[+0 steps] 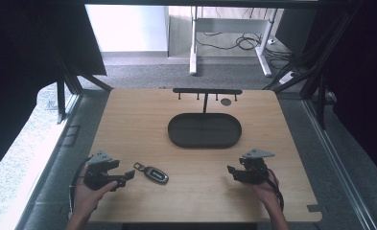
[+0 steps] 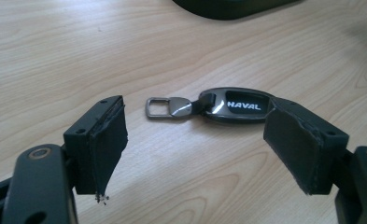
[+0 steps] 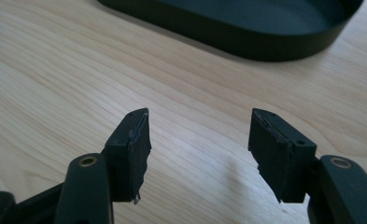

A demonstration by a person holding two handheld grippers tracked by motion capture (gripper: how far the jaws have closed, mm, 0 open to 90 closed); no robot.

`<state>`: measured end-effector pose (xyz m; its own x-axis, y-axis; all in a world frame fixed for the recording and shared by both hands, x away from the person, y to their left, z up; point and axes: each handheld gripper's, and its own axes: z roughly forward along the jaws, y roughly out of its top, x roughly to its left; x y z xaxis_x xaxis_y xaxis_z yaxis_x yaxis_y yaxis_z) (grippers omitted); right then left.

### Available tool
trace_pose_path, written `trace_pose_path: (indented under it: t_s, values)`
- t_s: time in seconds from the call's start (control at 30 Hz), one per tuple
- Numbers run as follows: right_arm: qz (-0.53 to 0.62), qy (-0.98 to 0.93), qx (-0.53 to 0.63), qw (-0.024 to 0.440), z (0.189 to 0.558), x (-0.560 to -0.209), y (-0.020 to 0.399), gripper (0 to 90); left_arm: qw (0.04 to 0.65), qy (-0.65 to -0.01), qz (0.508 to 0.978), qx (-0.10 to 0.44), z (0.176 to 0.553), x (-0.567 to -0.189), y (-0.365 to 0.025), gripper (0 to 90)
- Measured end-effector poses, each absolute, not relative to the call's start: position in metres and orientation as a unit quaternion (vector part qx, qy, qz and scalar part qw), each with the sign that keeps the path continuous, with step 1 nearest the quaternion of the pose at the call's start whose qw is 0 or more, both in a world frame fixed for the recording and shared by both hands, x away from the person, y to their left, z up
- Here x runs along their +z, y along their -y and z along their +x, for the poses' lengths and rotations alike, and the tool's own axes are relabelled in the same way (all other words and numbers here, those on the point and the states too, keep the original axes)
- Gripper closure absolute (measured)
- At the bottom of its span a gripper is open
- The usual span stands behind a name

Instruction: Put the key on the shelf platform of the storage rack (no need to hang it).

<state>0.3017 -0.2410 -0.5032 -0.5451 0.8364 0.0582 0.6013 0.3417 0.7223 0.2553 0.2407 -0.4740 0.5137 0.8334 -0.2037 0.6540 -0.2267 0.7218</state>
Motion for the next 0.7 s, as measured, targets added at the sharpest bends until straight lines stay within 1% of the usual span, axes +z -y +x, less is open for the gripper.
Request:
trace_pose_path:
  t_s: [0.27,0.47,0.7]
  values:
    - [0.424,-0.824,0.345,0.149,0.306,-0.479,0.22,40.8,0.394,-0.476,0.778,0.11,0.256,-0.476,-0.24,21.7]
    - [0.388,-0.846,0.341,0.135,0.313,-0.459,0.194,40.4,0.398,-0.481,0.774,0.111,0.255,-0.475,-0.242,21.6]
    - [0.361,-0.86,0.338,0.126,0.321,-0.447,0.174,39.9,0.394,-0.482,0.775,0.109,0.256,-0.476,-0.244,21.3]
